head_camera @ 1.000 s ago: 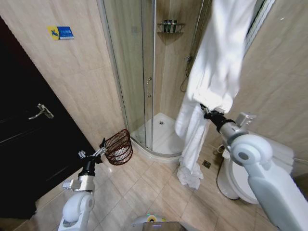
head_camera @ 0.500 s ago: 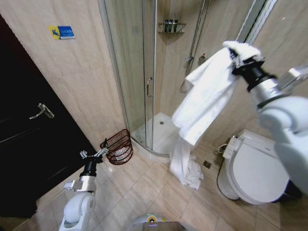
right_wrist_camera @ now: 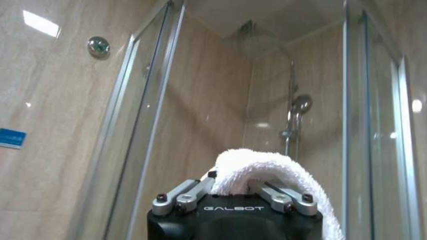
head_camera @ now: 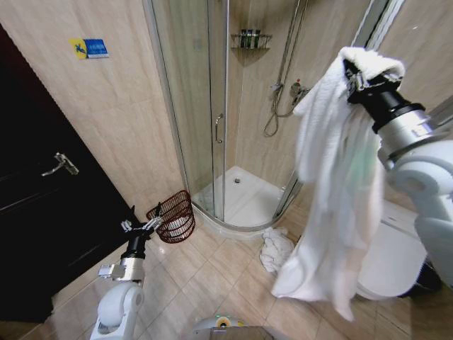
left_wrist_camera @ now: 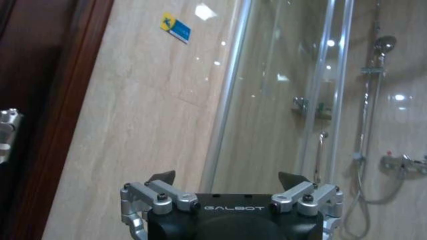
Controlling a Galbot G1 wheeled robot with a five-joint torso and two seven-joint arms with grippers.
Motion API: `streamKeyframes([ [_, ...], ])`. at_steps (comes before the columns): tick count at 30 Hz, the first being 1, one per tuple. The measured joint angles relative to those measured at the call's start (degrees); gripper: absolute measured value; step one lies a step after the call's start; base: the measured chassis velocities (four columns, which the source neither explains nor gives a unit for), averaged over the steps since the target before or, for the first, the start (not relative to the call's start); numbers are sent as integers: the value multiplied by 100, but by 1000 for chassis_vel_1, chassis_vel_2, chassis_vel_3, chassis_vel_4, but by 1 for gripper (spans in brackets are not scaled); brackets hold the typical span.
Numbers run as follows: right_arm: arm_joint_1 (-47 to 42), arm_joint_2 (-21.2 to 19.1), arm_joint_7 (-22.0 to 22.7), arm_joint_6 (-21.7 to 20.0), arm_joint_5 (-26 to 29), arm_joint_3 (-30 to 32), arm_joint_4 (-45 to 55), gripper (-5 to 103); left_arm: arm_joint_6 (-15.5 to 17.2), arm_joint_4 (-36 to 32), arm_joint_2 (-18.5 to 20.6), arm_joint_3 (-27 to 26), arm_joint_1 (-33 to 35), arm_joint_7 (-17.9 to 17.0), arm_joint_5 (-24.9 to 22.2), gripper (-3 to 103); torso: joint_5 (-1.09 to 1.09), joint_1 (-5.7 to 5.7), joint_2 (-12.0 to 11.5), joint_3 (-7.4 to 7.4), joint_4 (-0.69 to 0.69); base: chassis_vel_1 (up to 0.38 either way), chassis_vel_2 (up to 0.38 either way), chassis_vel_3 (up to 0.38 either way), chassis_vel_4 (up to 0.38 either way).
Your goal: Discard the used towel into the hamper.
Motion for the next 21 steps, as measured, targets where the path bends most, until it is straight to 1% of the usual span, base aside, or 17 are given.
streamKeyframes([
  [1, 0, 0, 0, 0, 0, 0, 0, 7, 0, 0, 0, 0, 0, 0, 0, 100, 0, 0, 0, 0, 0, 0, 0, 0, 0],
  [2, -75, 52, 170, -103, 166, 2, 137, 7, 1, -22, -29, -2, -6, -27, 0, 100, -3, 0, 0, 0, 0, 0, 0, 0, 0],
  [4, -182, 158, 374, -272, 417, -20, 378, 7, 10, -70, -84, -12, -8, -61, 1, 100, 0, 0, 0, 0, -1, 0, 0, 0, 0],
  [8, -292, 285, 543, -364, 475, -157, 598, 7, 53, -158, -118, -41, -1, -77, 0, 100, -1, 0, -1, 0, 0, 0, 0, 0, 0],
  [15, -499, 402, 543, -408, 354, -271, 783, 7, 164, -275, -114, -80, 37, -75, -4, 100, -1, 0, -1, 0, -1, 0, 0, 0, 0],
  [21, -702, 390, 547, -409, 312, -274, 1020, 7, 190, -267, -92, -85, 56, -48, 1, 100, -1, 0, -1, 0, -1, 0, 0, 0, 0],
])
